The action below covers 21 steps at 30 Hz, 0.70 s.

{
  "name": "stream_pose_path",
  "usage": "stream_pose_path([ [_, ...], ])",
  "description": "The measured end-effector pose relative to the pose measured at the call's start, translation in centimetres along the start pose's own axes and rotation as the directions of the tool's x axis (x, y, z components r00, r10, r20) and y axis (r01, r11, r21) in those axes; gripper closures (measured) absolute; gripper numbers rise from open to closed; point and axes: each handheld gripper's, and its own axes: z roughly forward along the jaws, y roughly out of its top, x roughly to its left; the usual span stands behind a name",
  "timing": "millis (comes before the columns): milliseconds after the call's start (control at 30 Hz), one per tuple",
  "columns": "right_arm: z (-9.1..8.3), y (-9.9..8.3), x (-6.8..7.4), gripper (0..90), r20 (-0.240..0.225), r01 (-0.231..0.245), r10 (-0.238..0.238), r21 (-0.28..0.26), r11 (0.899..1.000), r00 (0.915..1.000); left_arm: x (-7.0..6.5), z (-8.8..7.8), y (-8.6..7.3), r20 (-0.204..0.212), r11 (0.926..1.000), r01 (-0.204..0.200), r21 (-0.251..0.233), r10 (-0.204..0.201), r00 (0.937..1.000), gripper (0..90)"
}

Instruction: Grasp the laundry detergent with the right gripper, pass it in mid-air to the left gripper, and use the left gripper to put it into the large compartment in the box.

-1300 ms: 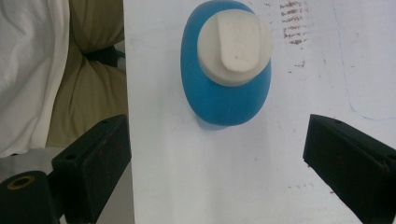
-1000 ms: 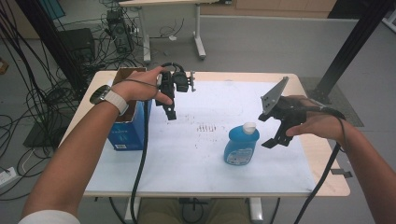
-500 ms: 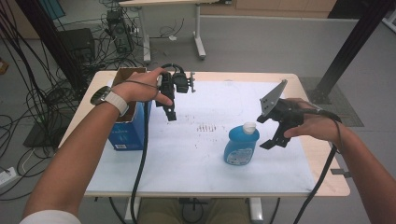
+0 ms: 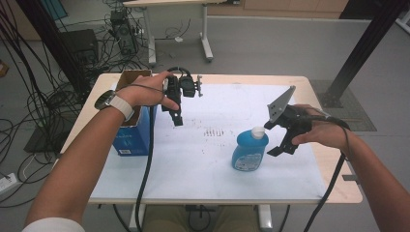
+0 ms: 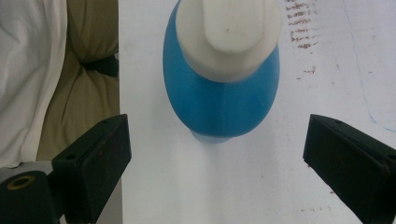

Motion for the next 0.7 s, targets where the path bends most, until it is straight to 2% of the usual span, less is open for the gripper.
stream_pose_path([
  [700, 0.83, -0.92, -0.14, 7.7, -0.009, -0.002, 0.001, -0.036, 0.999, 1.0, -0.06, 0.15, 0.08, 0.0, 1.0, 0.003, -0.001, -0.003, 1.0, 10.8],
])
